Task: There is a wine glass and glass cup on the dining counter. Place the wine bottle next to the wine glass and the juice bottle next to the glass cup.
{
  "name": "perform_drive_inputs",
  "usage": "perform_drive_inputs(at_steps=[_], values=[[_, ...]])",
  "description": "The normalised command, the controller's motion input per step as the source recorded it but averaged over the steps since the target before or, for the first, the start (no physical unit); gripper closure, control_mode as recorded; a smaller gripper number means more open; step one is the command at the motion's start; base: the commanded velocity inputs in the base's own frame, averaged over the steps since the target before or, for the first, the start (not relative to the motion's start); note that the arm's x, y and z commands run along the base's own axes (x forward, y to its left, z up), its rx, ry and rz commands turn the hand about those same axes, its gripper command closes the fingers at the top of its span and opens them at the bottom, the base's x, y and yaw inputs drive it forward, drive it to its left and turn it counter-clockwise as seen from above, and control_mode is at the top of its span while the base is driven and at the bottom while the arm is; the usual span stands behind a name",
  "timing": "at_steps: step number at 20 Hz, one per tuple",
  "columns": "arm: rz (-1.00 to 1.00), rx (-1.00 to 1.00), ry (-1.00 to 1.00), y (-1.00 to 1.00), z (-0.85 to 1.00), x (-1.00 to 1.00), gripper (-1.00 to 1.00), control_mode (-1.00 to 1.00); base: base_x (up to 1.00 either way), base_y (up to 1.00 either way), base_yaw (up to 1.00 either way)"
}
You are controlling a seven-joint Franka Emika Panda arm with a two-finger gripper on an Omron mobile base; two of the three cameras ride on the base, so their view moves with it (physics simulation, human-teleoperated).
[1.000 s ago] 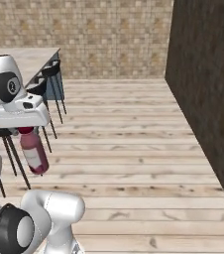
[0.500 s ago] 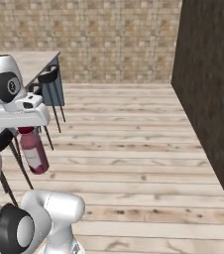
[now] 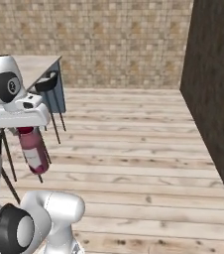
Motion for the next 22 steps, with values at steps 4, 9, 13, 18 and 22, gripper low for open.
perform_drive_inputs(at_steps=[4, 9, 13, 18, 22], values=[[0.00, 0.00, 0.00, 0.00, 0.00, 0.00, 1.00, 1.00, 0.83, -0.18, 0.06], [0.00, 0.00, 0.00, 0.00, 0.00, 0.00, 1.00, 1.00, 0.83, -0.20, 0.02], [0.00, 0.00, 0.00, 0.00, 0.00, 0.00, 1.00, 1.00, 0.83, -0.20, 0.01], [0.00, 0.00, 0.00, 0.00, 0.00, 0.00, 1.00, 1.00, 0.83, -0.20, 0.01], [0.00, 0.00, 0.00, 0.00, 0.00, 0.00, 1.00, 1.00, 0.83, -0.20, 0.01]])
